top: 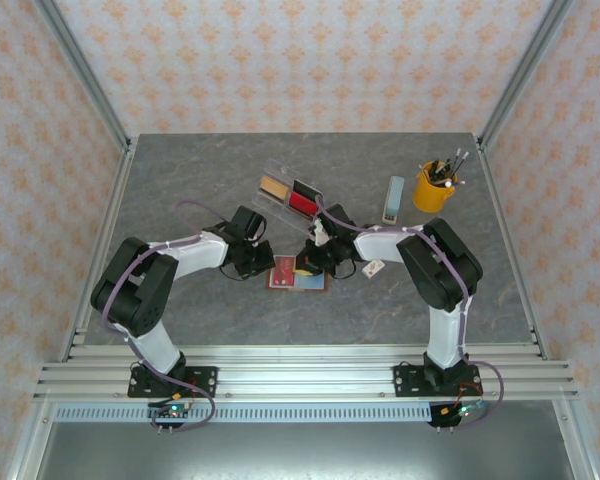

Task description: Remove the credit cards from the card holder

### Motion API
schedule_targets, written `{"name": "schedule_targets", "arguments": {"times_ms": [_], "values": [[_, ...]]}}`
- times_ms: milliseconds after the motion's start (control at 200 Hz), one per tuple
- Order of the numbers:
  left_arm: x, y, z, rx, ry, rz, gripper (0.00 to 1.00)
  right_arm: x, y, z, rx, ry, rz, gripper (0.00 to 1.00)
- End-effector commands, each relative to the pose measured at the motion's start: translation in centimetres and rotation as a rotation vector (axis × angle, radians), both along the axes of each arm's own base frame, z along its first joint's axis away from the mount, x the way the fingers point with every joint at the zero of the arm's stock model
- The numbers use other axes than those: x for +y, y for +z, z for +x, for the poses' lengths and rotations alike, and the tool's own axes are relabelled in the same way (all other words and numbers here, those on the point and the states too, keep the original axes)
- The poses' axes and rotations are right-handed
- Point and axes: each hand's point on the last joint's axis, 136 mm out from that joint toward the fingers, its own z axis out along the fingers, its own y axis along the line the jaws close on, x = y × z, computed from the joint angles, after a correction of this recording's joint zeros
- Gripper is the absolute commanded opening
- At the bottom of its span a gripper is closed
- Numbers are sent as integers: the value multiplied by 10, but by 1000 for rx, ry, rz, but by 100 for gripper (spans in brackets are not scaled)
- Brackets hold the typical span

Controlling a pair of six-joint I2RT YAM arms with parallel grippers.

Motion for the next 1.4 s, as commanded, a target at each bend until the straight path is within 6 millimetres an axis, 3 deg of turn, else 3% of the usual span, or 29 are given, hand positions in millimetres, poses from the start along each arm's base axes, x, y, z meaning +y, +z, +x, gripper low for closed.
{"name": "schedule_targets", "arguments": {"times_ms": [0, 285, 505, 646, 731, 961, 1171, 1396], "values": [[11, -15, -9, 46, -5, 66, 12, -11, 4, -4, -26, 14, -30, 1], [10, -9, -5, 32, -11, 60, 11, -29, 4, -9, -11, 16, -59, 0], [4, 30, 5, -62, -25, 22, 13, -28, 0, -6, -8, 13, -62, 1], [12, 50, 1, -85, -32, 110, 13, -28, -1, -4, -10, 10, -67, 5], [5, 55, -2, -91, -57, 110, 13, -27, -1, -4, -8, 10, -67, 9], [-28, 35, -5, -48, -98, 31, 12, -27, -5, -2, -2, -2, -70, 20], [-30, 11, -7, 6, -84, 26, 10, -26, -9, 0, 9, -21, -70, 23], [-17, -13, -19, 75, -61, 91, 10, -26, -12, 3, 11, -36, -73, 26]]}}
